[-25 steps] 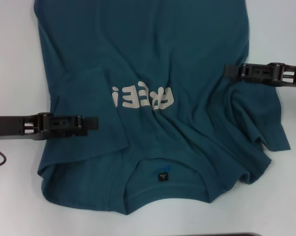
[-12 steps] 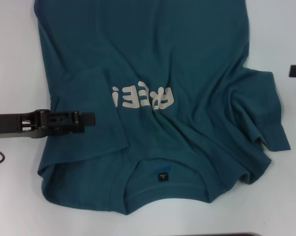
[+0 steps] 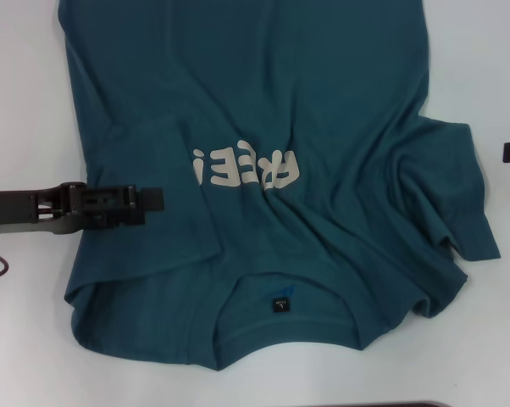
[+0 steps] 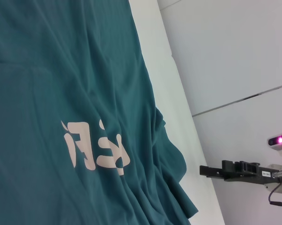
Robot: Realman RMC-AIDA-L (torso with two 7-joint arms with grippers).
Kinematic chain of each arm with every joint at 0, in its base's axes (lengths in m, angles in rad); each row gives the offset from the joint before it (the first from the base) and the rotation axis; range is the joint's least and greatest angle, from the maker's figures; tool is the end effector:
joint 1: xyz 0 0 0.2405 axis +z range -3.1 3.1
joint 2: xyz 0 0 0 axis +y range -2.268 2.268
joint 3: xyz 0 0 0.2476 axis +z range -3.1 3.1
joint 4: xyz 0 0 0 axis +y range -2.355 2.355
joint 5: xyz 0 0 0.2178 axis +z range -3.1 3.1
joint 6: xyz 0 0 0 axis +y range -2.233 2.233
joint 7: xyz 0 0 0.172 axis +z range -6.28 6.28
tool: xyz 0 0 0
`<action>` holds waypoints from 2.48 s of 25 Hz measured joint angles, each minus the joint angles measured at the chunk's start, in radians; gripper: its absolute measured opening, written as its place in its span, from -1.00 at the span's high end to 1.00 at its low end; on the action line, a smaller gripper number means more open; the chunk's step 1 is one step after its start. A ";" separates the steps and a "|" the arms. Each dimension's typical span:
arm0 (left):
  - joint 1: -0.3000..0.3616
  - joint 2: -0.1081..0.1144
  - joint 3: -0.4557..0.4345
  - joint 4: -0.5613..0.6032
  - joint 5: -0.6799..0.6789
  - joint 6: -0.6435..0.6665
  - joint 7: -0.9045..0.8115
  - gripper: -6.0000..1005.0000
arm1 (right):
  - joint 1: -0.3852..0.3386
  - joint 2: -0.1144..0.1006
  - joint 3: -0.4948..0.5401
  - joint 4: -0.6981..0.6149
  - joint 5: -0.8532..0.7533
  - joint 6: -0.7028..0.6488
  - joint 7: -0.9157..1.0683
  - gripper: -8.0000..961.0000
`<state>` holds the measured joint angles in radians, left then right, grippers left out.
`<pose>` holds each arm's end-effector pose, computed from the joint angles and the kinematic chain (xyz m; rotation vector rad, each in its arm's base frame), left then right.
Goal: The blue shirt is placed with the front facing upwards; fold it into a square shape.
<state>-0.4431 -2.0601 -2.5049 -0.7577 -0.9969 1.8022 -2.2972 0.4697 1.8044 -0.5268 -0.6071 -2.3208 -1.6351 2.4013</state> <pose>-0.2715 0.2912 0.0002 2.3345 1.8583 0.6503 0.3567 0.3152 0.0854 -2.0379 2.0484 0.4152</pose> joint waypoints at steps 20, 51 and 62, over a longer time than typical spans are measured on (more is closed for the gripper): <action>0.008 -0.003 0.003 0.000 0.001 -0.015 0.003 -0.63 | 0.073 0.093 -0.030 0.026 -0.071 0.164 0.004 -0.90; 0.003 -0.006 0.005 0.000 0.001 -0.006 -0.002 -0.62 | 0.076 0.096 -0.053 0.026 -0.083 0.140 -0.018 0.19; 0.009 -0.004 0.001 0.000 0.001 -0.004 -0.002 -0.63 | 0.059 0.081 -0.033 -0.021 -0.109 0.107 0.000 0.95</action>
<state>-0.4344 -2.0643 -2.5035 -0.7577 -0.9954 1.7980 -2.2995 0.5285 1.8857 -0.5598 -0.6276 -2.4293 -1.5278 2.4014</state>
